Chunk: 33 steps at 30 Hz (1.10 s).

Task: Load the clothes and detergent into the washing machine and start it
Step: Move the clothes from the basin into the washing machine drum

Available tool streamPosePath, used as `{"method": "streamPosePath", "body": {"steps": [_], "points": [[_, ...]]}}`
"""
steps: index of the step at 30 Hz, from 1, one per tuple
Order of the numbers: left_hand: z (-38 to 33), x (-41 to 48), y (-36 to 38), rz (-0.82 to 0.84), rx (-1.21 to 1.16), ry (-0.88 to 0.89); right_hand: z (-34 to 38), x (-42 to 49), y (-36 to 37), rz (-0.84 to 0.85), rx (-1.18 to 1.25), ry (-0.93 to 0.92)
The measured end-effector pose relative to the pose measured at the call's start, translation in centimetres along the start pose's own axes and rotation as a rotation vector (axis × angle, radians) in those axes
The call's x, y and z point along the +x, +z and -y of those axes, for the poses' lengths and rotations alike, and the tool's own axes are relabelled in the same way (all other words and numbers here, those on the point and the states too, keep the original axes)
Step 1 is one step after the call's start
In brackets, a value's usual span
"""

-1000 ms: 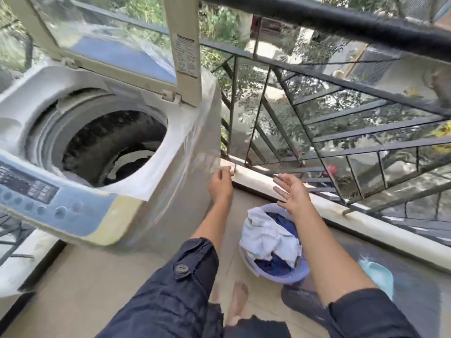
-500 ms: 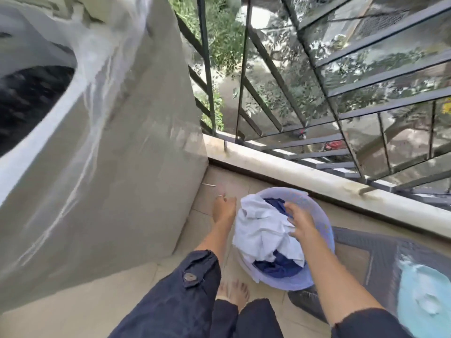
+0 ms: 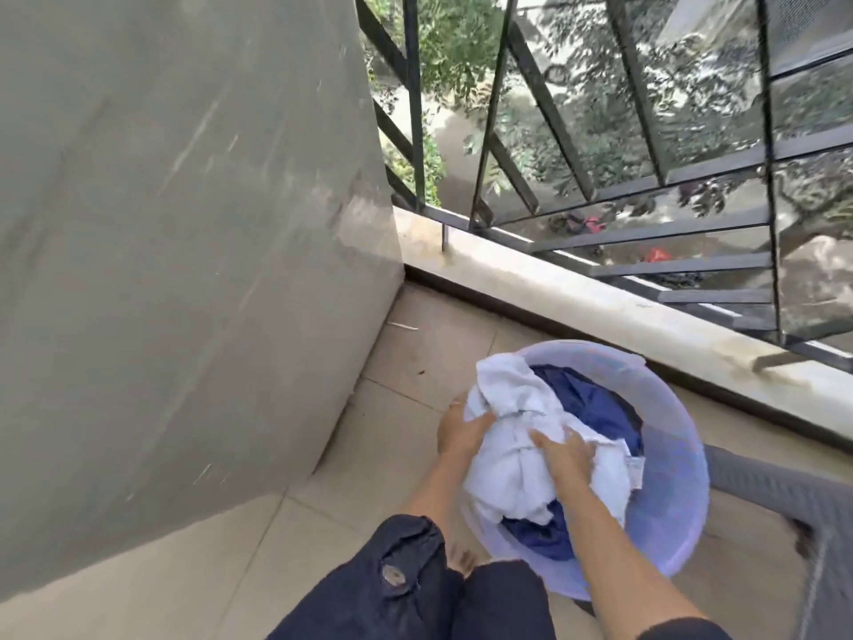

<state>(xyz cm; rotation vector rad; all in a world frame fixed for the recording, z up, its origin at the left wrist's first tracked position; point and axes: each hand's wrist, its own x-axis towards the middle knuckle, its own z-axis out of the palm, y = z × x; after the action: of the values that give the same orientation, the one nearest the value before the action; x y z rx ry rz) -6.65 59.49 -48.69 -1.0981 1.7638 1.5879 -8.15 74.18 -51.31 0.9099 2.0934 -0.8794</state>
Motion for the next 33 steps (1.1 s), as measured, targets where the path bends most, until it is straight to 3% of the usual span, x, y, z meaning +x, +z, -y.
{"method": "streamPosePath", "body": {"steps": [4,11,14,18,22,33], "points": [[0.3,-1.5,0.0,-0.104,0.070,0.076,0.1,-2.8,-0.3,-0.109,0.113,-0.134],[-6.4,-8.8,-1.6,-0.071,-0.229,0.038,2.9,-11.7,-5.1,-0.037,0.628,-0.139],[-9.5,-12.3,-2.7,-0.096,-0.245,0.068,5.3,-16.0,-8.0,0.004,0.771,-0.218],[-14.2,-18.5,-4.9,-0.254,-0.140,0.229,9.0,-21.3,-12.0,0.060,0.830,-0.287],[-18.6,-24.4,-7.1,-0.333,-0.225,0.355,12.9,-26.4,-15.3,0.132,0.906,-0.354],[-26.7,-34.5,-15.2,-0.488,-0.392,0.446,21.5,-37.8,-17.9,0.301,0.909,-0.442]]}}
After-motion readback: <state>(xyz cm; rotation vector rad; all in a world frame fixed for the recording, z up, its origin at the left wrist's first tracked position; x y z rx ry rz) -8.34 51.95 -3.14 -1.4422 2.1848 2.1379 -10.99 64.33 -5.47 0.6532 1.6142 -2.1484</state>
